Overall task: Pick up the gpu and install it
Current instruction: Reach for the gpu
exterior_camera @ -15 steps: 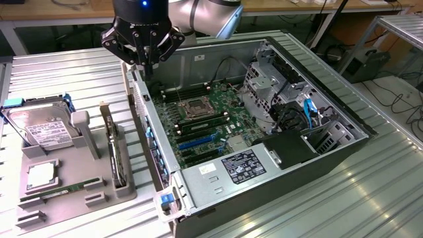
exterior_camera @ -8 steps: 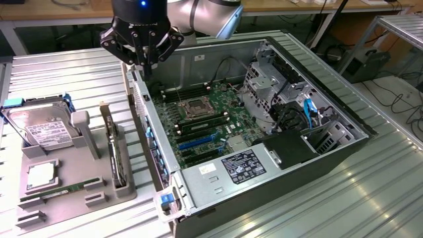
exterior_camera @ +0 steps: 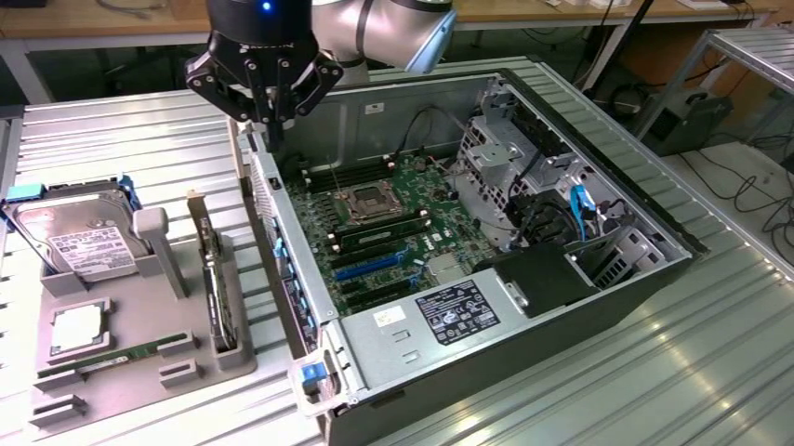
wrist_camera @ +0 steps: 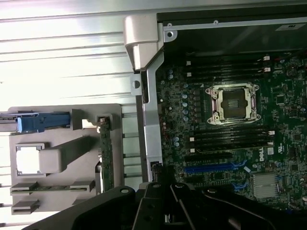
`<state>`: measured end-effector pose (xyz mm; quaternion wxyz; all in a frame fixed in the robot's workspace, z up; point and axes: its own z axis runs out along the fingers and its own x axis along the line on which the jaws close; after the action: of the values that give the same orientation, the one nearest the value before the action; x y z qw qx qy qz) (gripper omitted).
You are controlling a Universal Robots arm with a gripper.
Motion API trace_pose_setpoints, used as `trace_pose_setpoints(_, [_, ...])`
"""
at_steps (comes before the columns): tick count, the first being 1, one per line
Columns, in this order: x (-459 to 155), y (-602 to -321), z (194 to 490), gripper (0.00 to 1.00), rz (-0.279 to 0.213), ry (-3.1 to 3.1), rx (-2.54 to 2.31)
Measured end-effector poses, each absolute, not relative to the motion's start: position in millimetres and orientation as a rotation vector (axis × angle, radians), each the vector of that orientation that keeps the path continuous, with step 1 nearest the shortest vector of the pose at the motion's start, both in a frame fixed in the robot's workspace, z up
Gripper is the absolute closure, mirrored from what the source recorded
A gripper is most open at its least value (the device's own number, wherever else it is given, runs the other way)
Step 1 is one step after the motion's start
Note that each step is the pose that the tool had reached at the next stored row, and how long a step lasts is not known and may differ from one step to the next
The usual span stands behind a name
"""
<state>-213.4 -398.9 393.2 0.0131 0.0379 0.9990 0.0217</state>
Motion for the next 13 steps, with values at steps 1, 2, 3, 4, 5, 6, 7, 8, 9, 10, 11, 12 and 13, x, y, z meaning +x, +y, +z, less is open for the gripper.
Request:
trace_pose_setpoints(1, [-213.6,-398.9,393.2,0.89,0.068,3.112,0.118])
trace_pose_setpoints(2, [-213.8,-398.9,393.2,0.89,0.068,3.112,0.118])
trace_pose_setpoints(3, [-214.1,-398.9,393.2,0.89,0.068,3.112,0.118])
trace_pose_setpoints(4, [-214.3,-398.9,393.2,0.89,0.068,3.112,0.118])
trace_pose_setpoints(5, [-214.6,-398.9,393.2,0.89,0.068,3.112,0.118])
trace_pose_setpoints(6, [-214.9,-398.9,393.2,0.89,0.068,3.112,0.118])
trace_pose_setpoints(7, [-215.4,-398.9,393.2,0.89,0.068,3.112,0.118])
trace_pose_setpoints(8, [-215.7,-399.0,393.2,0.89,0.068,3.112,0.118])
trace_pose_setpoints(9, [-216.0,-398.9,393.2,0.89,0.068,3.112,0.118])
trace_pose_setpoints(10, [-216.2,-398.9,393.2,0.89,0.068,3.112,0.118])
trace_pose_setpoints(11, [-216.5,-398.9,393.2,0.89,0.068,3.112,0.118])
trace_pose_setpoints(12, [-216.7,-398.9,393.2,0.89,0.068,3.112,0.118])
trace_pose_setpoints(13, [-216.9,-399.0,393.2,0.89,0.068,3.112,0.118])
